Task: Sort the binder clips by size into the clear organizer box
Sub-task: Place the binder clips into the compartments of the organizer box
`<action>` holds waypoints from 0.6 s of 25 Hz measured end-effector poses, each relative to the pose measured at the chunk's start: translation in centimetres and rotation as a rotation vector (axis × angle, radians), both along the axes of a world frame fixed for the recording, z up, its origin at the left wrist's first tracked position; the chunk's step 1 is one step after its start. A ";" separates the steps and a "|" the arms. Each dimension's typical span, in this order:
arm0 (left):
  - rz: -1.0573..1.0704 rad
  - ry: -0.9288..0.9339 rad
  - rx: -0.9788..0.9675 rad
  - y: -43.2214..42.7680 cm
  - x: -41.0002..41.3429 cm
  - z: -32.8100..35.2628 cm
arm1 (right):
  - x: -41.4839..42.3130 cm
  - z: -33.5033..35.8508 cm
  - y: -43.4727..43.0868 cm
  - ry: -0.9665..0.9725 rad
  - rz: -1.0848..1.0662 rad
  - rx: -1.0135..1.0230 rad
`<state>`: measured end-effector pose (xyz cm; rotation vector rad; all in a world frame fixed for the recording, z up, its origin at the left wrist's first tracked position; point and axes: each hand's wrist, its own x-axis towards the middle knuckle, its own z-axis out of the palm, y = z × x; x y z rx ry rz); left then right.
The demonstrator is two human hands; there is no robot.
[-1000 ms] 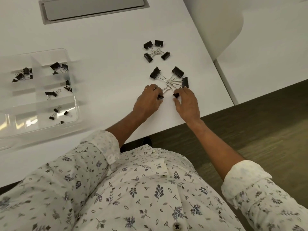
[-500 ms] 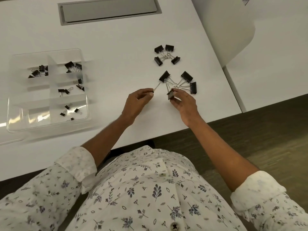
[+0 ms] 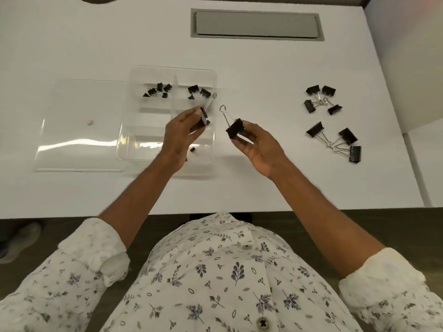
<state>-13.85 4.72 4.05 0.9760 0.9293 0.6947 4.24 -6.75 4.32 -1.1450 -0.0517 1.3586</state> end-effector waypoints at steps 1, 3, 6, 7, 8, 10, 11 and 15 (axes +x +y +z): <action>0.049 0.085 0.107 1.5 -2.1 -0.1 | -1.5 0.3 1.5 -0.056 0.042 0.003; 0.123 0.314 0.337 4.2 -6.0 -0.4 | -4.1 0.9 4.2 -0.156 0.111 0.027; 0.091 0.557 0.548 7.9 -10.2 -1.5 | -7.4 1.0 7.8 -0.249 0.149 0.024; 0.048 0.603 0.582 8.8 -11.0 -1.9 | -8.2 0.8 8.9 -0.284 0.156 0.009; -0.001 0.649 0.610 9.7 -11.6 -2.2 | -9.0 0.5 9.9 -0.324 0.172 -0.010; -0.048 0.703 0.627 10.9 -12.4 -2.7 | -10.5 0.1 11.6 -0.409 0.203 -0.042; -0.033 0.700 0.629 11.2 -12.7 -2.9 | -11.3 0.0 12.3 -0.464 0.219 -0.045; 0.062 0.627 0.653 10.7 -12.7 -2.8 | -12.9 0.2 13.8 -0.808 0.327 -0.005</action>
